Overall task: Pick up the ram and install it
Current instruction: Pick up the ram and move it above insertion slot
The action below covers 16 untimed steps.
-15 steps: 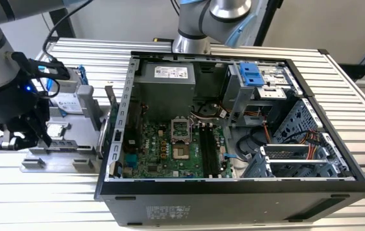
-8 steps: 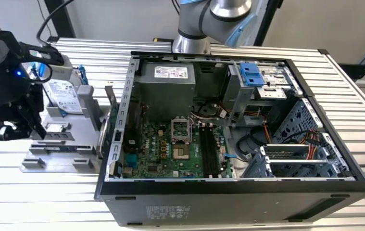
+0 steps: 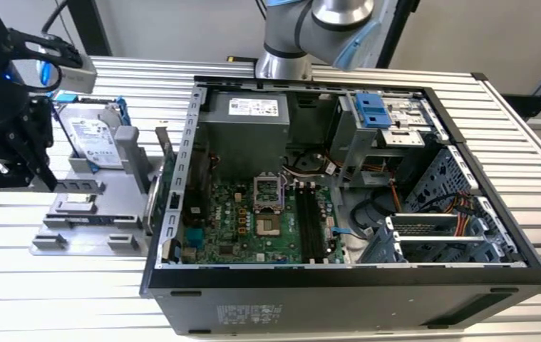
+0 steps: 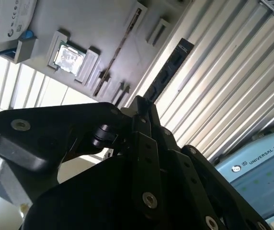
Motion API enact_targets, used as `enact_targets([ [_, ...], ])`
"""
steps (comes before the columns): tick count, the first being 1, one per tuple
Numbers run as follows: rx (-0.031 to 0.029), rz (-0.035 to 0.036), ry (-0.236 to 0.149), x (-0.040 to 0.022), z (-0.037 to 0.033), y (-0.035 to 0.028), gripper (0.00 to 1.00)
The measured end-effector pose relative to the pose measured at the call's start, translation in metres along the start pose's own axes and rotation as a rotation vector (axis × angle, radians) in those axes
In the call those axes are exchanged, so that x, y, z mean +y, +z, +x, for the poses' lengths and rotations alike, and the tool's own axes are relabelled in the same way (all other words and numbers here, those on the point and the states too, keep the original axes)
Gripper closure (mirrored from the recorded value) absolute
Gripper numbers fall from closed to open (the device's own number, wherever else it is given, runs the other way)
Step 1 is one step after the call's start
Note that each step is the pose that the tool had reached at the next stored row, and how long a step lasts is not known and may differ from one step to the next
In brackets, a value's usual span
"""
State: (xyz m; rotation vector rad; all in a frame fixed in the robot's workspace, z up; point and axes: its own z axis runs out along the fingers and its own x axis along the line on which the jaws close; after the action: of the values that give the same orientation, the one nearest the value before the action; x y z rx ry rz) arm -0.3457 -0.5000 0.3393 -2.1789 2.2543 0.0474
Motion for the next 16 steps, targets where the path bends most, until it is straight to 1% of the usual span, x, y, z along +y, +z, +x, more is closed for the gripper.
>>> enact_targets([
  [1,-0.0013,0.0000,0.000,0.0001,-0.0001,-0.0033,1.00],
  [2,-0.0015,0.0001,0.000,0.0001,-0.0002,-0.0078,1.00],
  [9,-0.0014,-0.0002,-0.003,0.0008,-0.0009,-0.0393,1.00],
  [10,-0.0021,0.0003,-0.003,0.0008,-0.0007,-0.0393,1.00],
  [11,-0.0023,0.0004,-0.003,-0.0009,-0.0007,-0.0395,1.00],
  [14,-0.0019,-0.0004,-0.003,-0.0143,-0.0012,-0.0440,1.00],
  [16,-0.0018,-0.0010,-0.003,-0.0234,-0.0016,-0.0454,1.00],
])
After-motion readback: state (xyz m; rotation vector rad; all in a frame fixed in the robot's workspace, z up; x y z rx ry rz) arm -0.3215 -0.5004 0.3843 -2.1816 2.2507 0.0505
